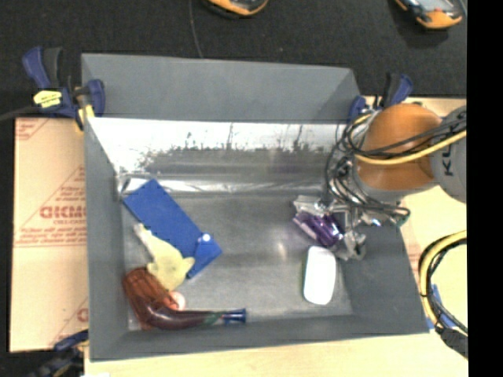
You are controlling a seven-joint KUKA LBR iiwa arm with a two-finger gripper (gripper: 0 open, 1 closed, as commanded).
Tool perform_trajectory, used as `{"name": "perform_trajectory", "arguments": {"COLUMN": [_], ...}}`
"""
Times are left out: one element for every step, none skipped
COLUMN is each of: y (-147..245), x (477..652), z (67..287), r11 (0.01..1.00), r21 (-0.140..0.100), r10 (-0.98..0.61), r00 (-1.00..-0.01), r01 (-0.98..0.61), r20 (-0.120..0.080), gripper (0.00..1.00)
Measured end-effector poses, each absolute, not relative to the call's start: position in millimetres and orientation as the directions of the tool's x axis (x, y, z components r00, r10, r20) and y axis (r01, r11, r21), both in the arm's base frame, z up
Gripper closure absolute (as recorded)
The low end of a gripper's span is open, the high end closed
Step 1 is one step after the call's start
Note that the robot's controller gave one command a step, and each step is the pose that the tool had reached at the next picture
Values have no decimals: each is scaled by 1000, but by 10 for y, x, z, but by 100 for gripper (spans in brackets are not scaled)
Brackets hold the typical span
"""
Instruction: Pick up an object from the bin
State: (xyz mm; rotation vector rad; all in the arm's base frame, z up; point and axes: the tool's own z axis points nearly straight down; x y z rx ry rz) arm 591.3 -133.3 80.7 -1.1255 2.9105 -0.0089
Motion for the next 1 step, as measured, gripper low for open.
{"name": "perform_trajectory", "arguments": {"y": [-1515], "x": [6514], "z": [796], "r11": [697], "r21": [-4], "r10": [-717], "r00": [-696], "r01": [-717], "r20": [-33], "gripper": [100]}}
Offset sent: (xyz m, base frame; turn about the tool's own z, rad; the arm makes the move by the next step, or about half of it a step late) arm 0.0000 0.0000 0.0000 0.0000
